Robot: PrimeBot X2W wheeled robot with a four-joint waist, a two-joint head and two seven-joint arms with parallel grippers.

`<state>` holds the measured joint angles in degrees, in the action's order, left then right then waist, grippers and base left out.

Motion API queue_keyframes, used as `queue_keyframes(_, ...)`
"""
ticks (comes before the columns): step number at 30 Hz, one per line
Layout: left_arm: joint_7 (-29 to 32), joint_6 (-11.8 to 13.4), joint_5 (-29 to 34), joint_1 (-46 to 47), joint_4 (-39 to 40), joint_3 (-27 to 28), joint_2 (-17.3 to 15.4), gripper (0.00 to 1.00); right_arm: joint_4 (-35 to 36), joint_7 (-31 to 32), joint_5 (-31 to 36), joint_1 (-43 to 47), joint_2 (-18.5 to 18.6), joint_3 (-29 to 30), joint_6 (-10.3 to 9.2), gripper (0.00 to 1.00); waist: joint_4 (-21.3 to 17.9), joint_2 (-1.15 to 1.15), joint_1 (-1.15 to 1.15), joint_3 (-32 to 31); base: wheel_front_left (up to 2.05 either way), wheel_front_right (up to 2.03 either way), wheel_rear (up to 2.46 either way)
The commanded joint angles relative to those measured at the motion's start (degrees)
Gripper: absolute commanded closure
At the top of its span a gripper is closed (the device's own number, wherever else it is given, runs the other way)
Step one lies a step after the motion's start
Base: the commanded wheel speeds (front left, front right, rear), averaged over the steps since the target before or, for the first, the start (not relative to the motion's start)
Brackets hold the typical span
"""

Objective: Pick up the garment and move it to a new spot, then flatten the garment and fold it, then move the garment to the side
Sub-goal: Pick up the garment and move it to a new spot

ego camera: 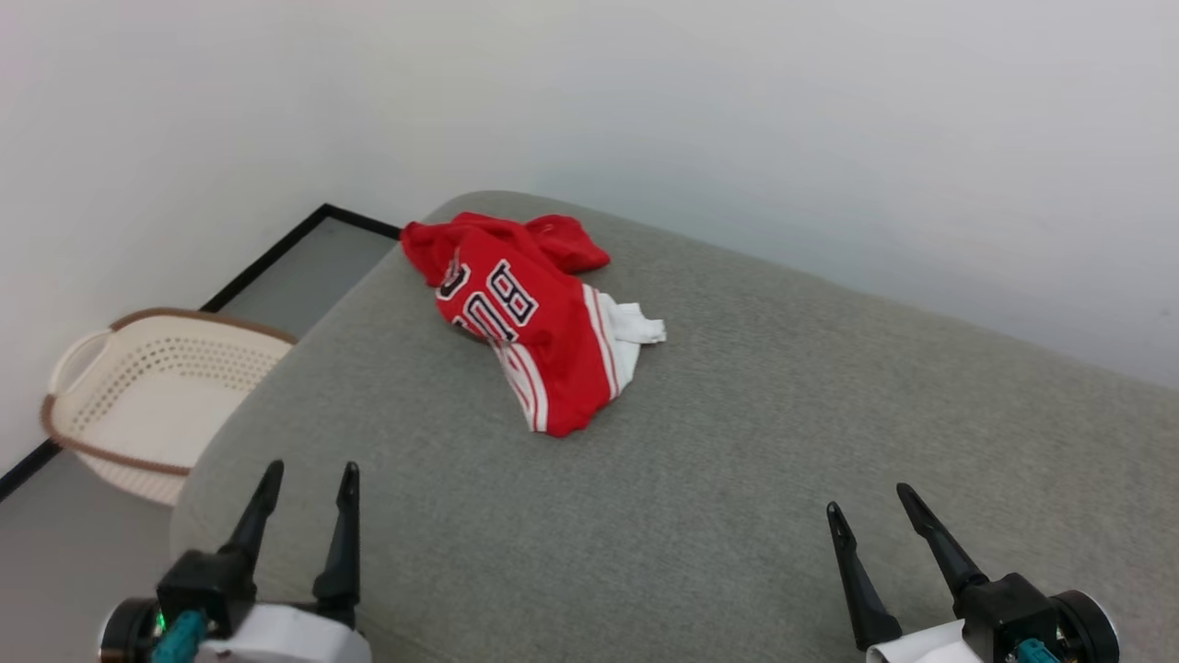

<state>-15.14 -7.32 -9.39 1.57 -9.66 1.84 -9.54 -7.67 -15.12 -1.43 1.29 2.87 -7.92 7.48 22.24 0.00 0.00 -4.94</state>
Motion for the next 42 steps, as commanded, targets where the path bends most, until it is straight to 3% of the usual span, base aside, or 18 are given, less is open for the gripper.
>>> queue_keyframes(1, -0.02, -0.14, -0.84, 2.29, -0.47, -0.45, -0.42, 0.00, -0.13, -0.06, 0.52, -0.65, 0.02, 0.24, 0.02, 0.00, 0.28, 0.00, 0.00, 0.54, 0.00, 0.00, 0.00)
queue_keyframes(6, 3.48, -0.18, -7.90, 10.46, -3.32, -3.47, -3.51, 0.00, 0.65, 0.20, 2.73, -1.85, 0.10, 0.65, 0.02, 0.00, -3.69, 0.00, 0.00, 4.97, 0.00, 0.00, 0.00)
queue_keyframes(15, 19.62, -0.12, -23.18, 31.45, -8.06, -9.75, -16.85, 0.00, 3.76, 1.10, 4.40, -5.76, 3.00, 1.76, 0.01, 0.00, -13.78, 0.00, 0.00, 17.39, 0.00, 0.00, 0.00)
queue_keyframes(24, 35.33, -0.14, -34.25, 47.10, -14.19, -16.30, -26.28, 0.00, 8.16, 1.94, 4.32, -6.47, 4.21, 3.69, 0.01, 0.00, -18.71, 0.00, 0.00, 26.82, 0.00, 0.00, 0.00)
queue_keyframes(32, 46.97, -0.14, -38.57, 56.46, -20.89, -24.10, -30.24, 0.00, 11.73, 2.93, 3.81, -7.19, 5.24, 2.85, 0.01, 0.00, -21.35, 0.00, 0.00, 32.56, 0.00, 0.00, 0.00)
queue_keyframes(42, 55.90, -0.10, -37.44, 62.48, -28.72, -32.55, -33.60, 0.00, 15.29, 4.73, 3.36, -8.08, 5.96, 2.58, 0.01, 0.00, -23.58, 0.00, 0.00, 36.76, 0.00, 0.00, 0.00)
